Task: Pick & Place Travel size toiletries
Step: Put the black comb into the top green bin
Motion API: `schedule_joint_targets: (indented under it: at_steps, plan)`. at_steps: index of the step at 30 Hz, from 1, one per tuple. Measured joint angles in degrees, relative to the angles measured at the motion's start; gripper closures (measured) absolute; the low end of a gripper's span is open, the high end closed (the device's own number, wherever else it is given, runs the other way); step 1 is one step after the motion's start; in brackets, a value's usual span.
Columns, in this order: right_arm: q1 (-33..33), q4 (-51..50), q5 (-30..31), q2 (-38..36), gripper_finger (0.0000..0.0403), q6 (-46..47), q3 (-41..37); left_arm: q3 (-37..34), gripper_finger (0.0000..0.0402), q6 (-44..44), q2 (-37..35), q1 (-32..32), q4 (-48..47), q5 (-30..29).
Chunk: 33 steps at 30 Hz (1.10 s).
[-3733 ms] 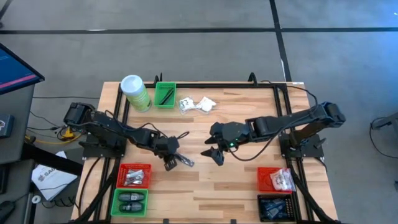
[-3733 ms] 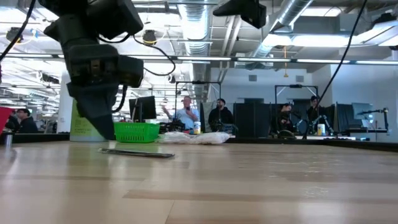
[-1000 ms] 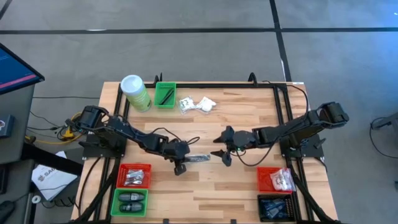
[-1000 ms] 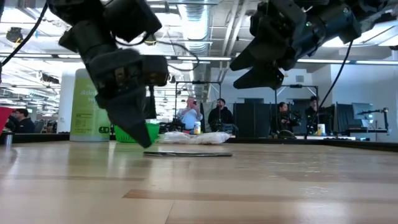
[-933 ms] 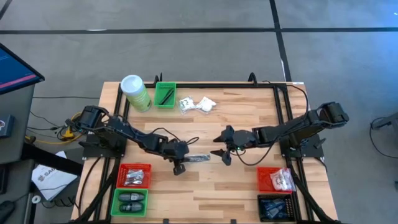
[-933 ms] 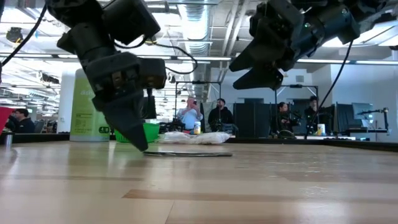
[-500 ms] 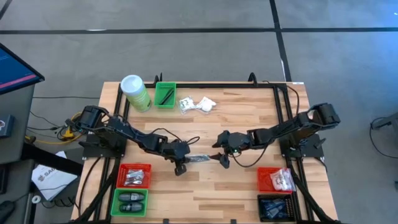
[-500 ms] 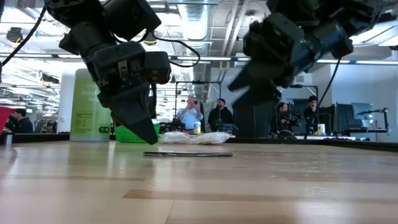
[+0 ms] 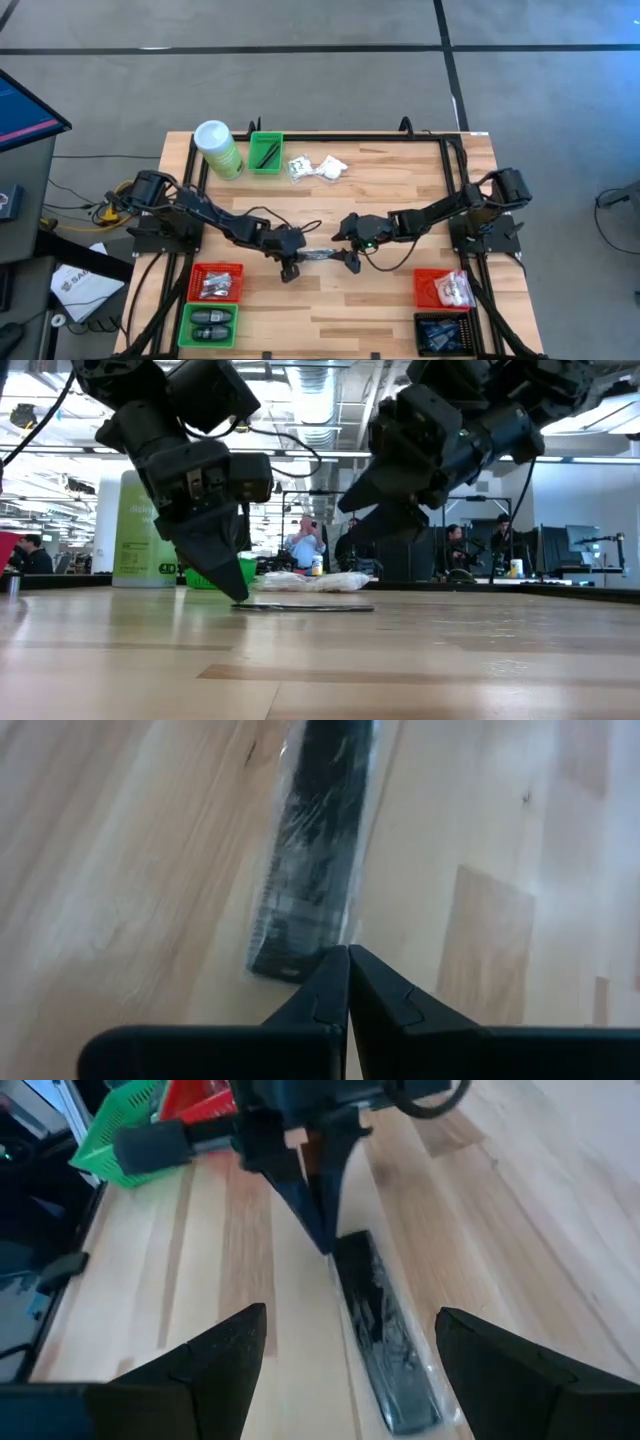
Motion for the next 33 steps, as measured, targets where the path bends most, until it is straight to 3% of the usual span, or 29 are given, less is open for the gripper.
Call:
schedule_joint_targets:
  at_steps: [19, 26, 33]
  plan:
    - [-4.7, -3.2, -0.4, 1.1, 0.0122, -0.2, 1.1, 0.1, 0.0401, -0.9, 4.2, 0.0, 0.6, 2.0]
    - [-7.8, -3.5, -9.2, 1.1, 0.0122, -3.4, 1.1, 0.1, 0.0401, 0.3, 4.2, 0.0, 0.6, 2.1]
    - [-8.1, -5.4, -13.3, 1.1, 0.0122, -4.2, 1.1, 0.0, 0.0401, 0.6, 4.3, 0.0, 0.7, 2.0]
